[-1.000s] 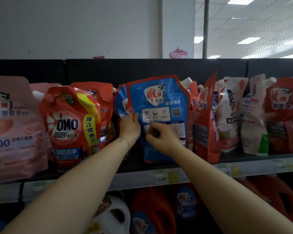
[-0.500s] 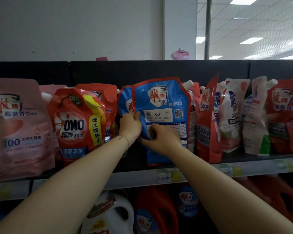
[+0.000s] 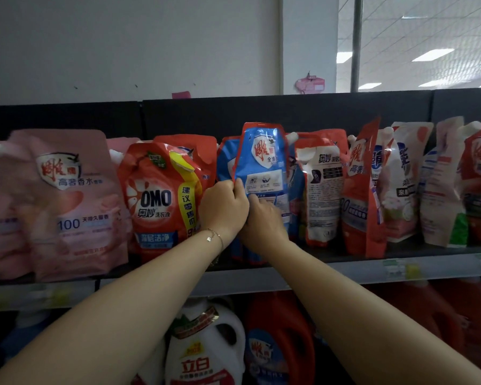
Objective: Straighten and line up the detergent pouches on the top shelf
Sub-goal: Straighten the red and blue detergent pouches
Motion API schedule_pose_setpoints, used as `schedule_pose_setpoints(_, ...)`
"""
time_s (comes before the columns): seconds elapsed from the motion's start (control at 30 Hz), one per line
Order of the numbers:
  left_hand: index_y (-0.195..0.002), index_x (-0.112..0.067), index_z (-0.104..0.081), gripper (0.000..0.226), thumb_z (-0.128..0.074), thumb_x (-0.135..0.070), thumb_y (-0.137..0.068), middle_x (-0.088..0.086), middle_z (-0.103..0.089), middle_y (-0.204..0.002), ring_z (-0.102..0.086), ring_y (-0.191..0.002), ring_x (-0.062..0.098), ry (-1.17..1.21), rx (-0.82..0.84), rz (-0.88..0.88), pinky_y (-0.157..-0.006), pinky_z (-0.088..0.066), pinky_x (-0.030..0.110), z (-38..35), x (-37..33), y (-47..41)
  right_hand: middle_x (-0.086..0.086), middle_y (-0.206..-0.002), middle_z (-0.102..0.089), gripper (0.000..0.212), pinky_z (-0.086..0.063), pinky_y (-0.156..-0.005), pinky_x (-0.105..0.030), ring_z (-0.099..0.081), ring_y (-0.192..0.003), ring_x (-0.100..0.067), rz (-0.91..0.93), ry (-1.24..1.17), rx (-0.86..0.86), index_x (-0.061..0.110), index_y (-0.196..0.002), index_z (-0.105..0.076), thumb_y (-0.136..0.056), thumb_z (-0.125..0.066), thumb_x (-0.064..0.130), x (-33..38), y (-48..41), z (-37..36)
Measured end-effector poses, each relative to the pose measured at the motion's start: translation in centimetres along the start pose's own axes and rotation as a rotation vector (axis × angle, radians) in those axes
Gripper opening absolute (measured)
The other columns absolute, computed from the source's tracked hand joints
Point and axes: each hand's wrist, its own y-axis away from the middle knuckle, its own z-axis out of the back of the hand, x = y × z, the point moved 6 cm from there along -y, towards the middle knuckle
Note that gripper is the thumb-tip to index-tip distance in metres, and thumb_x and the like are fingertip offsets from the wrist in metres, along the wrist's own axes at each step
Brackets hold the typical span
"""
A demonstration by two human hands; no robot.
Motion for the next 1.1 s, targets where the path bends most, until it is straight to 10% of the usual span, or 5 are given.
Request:
schedule_pose_setpoints(0.3, -0.081, -0.018, -0.061, 0.032, -0.045, -0.040, -0.098, -0.007, -0.062, -0.072, -0.060, -0.067, 0.006, 0.201, 0.094, -0.101, -0.057, -0.045, 0.016, 0.4, 0.4, 0.5, 0.001, -0.126, -0.058, 0.034, -0.050, -0.094, -0.034, -0.055, -0.111, -0.012, 0.023, -0.470, 0.253, 0.023, -0.129, -0.047, -0.096, -0.050, 0.018, -1.1, 0.6, 0.9)
schedule_pose_setpoints(0.73, -0.136, -0.011, -0.038, 0.051, -0.057, -0.032, -0.093, 0.007, -0.046, -0.141, -0.047, -0.126, 0.025, 0.141, 0.461, 0.235, -0.101, -0.041, 0.033, -4.1, 7.2, 2.8, -0.003, -0.126, -0.058, 0.035, -0.044, -0.084, -0.030, -0.055, -0.112, -0.021, -0.401, -0.658, 0.049, 0.016, -0.132, -0.050, -0.097, -0.052, 0.017, -9.2, 1.4, 3.0)
schedule_pose_setpoints(1.1, -0.140, -0.014, -0.042, 0.054, -0.059, -0.034, -0.093, 0.006, -0.052, -0.135, -0.050, -0.117, 0.015, 0.441, 0.654, 0.454, -0.095, -0.038, 0.022, -8.2, 5.2, 4.2, -0.008, -0.126, -0.059, 0.030, -0.044, -0.087, -0.032, -0.055, -0.115, -0.027, -0.483, -0.616, -0.225, 0.011, -0.126, -0.053, -0.097, -0.052, 0.022, -15.2, 3.7, 5.5)
